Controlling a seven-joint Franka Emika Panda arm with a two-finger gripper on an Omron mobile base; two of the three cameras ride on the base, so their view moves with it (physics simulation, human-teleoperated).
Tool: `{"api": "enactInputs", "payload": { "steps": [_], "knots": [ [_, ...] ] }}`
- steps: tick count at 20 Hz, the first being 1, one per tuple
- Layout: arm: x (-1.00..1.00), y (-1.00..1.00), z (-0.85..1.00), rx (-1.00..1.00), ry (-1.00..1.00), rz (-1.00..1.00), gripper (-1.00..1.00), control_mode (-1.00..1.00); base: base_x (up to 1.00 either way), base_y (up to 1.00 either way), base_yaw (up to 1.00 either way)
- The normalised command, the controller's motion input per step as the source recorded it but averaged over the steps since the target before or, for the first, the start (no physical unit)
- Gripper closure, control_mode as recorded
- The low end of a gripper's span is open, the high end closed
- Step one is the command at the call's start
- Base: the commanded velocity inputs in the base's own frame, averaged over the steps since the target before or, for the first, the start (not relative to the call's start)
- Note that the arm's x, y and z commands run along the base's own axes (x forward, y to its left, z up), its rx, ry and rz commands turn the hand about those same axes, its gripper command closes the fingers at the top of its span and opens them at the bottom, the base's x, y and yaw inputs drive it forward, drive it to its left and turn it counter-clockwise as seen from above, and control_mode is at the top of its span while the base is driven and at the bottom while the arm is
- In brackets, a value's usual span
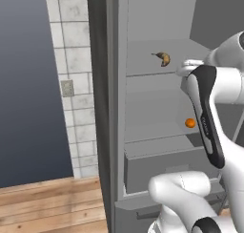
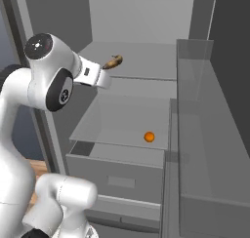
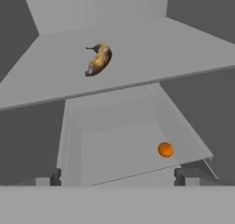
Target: Retrieve the banana and tangerine from the fridge and place them into the bowl on the dining table.
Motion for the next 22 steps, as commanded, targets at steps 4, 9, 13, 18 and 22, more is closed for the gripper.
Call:
{"api": "enactInputs", "payload": {
  "steps": [4,9,13,18,22],
  "knots": [
    [0.42,0.00,0.18,0.00,-0.06,0.00,-1.00,-1.00,0.00,0.00,0.00],
    [0.53,0.00,0.02,0.00,-0.05,0.00,-1.00,-1.00,0.00,0.00,0.00],
    [0.57,0.00,0.00,0.00,-0.05,0.03,-1.00,-1.00,0.00,0.00,0.00],
    [0.55,0.00,0.00,0.00,-0.02,0.04,-1.00,-1.00,0.00,0.00,0.00],
    [0.57,0.00,0.00,0.00,0.00,0.05,-1.00,-1.00,0.00,0.00,0.00]
  ]
}}
